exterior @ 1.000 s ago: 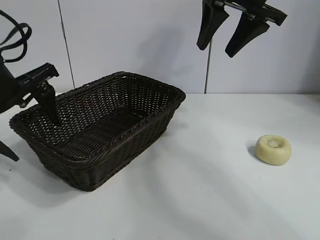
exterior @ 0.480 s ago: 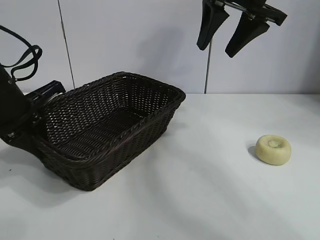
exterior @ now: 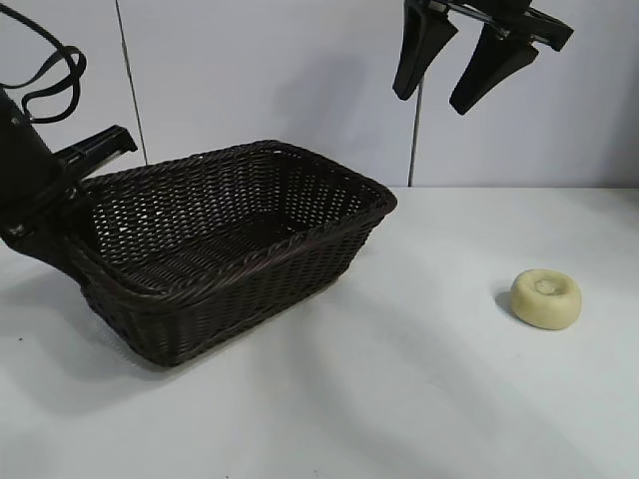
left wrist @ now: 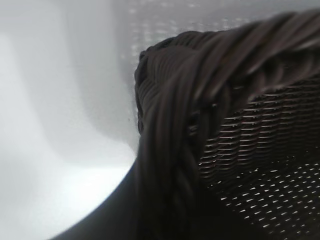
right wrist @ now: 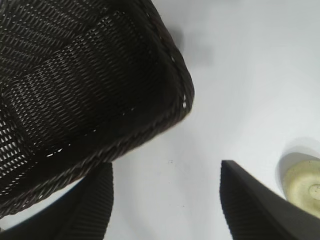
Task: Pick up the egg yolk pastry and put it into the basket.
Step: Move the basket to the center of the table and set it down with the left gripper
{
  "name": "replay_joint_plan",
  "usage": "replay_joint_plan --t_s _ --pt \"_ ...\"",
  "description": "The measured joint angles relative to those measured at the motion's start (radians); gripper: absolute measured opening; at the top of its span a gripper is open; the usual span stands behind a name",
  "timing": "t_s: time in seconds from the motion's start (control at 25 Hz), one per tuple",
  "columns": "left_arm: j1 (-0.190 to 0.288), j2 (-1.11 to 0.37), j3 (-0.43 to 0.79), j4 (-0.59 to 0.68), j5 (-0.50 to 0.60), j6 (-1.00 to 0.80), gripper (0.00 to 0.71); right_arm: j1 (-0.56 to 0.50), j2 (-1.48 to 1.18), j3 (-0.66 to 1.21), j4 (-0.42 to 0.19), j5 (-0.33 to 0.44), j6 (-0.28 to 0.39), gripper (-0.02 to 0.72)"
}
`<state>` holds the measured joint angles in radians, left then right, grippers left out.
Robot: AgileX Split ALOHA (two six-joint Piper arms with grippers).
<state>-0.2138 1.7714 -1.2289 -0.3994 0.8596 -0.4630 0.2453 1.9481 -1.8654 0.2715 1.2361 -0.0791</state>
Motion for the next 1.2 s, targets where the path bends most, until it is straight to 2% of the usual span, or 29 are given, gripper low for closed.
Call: replay_joint_plan --t_s 0.4,0.64,0.92,1.2 --pt "0.004 0.112 -0.148 -0.011 0.193 0.346 0.097 0.000 0.000 0.000 0.001 0.000 0.000 0.453" --pt "0.004 0.229 -0.270 -0.009 0.271 0.463 0.097 0.000 0.000 0.000 0.001 0.000 0.000 0.453" --pt "0.004 0.338 -0.381 -0.008 0.290 0.514 0.097 0.000 0.000 0.000 0.001 -0.001 0.000 0.453" --pt "0.004 0.375 -0.395 -0.008 0.289 0.567 0.097 0.000 0.000 0.000 0.001 -0.001 0.000 0.453"
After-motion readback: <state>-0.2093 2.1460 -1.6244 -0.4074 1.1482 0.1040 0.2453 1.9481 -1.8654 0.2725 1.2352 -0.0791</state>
